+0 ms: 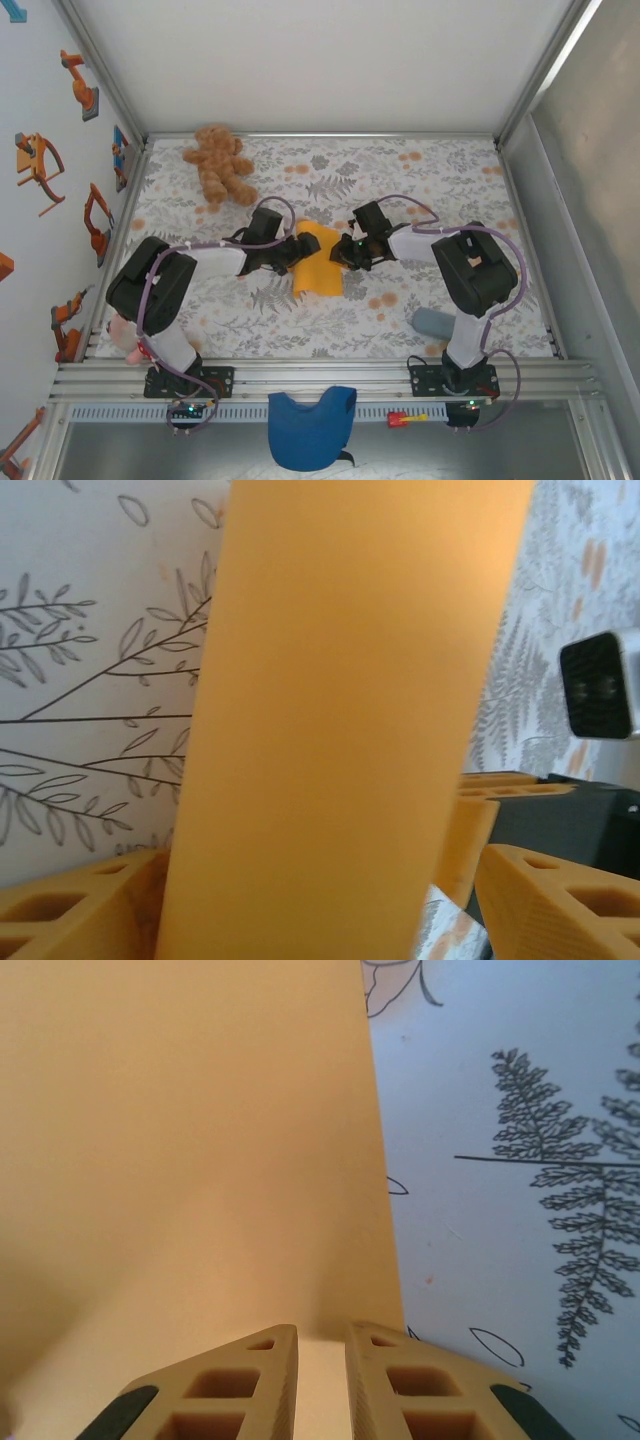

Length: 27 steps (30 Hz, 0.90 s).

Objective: Fold a paper plane with a square sheet of paper (pick it up from the middle)
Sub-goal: First fold in half a square sheet of paper at the center of the table.

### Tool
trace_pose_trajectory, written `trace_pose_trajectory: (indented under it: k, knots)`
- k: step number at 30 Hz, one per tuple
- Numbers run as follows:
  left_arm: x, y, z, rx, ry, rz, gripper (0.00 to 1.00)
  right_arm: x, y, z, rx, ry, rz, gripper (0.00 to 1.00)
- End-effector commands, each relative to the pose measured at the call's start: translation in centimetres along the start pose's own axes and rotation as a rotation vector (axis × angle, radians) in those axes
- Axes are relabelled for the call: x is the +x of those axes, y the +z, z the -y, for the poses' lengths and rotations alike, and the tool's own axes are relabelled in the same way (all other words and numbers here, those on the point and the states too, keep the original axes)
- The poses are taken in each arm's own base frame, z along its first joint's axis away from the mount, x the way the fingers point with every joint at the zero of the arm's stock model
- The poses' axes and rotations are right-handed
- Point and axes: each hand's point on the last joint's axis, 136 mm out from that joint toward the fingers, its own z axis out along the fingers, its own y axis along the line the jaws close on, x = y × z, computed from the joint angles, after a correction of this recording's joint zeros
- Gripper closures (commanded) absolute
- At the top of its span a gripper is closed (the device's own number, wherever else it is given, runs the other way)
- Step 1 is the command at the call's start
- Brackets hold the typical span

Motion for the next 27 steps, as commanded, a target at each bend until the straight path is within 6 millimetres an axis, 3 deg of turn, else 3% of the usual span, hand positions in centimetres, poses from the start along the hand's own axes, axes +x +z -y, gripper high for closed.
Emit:
trace_pose_trajectory:
  k: [1, 8, 12, 14, 19, 23, 27]
  knots:
    - [0.5, 0.3, -0.7, -0.050, 0.009, -0.038, 0.34, -0.2, -0.3, 0.0, 0.022, 0.004, 0.022, 0.80]
    - [-0.7, -1.4, 1.2, -0.007, 0.063, 0.001, 0.58, -1.8, -3.4, -1.2, 0.000, -0.054, 0.143, 0.77]
    - [-1.5, -3.7, 3.2, 0.070, 0.111, 0.030, 0.63, -2.8, -5.6, -2.2, -0.075, -0.084, 0.204, 0.68]
    - [-2.0, -5.0, 4.6, 0.135, 0.129, 0.034, 0.64, -3.2, -6.8, -3.5, -0.150, -0.113, 0.226, 0.56]
    - [-2.6, -7.8, 8.0, 0.311, 0.145, 0.017, 0.67, -3.4, -9.1, -7.5, -0.310, -0.211, 0.246, 0.37]
    - [-2.7, -9.6, 10.6, 0.426, 0.171, 0.001, 0.68, -3.2, -10.7, -10.6, -0.429, -0.275, 0.235, 0.29]
    - [-2.7, -11.4, 12.7, 0.522, 0.195, -0.005, 0.70, -3.1, -11.6, -12.5, -0.506, -0.299, 0.221, 0.24]
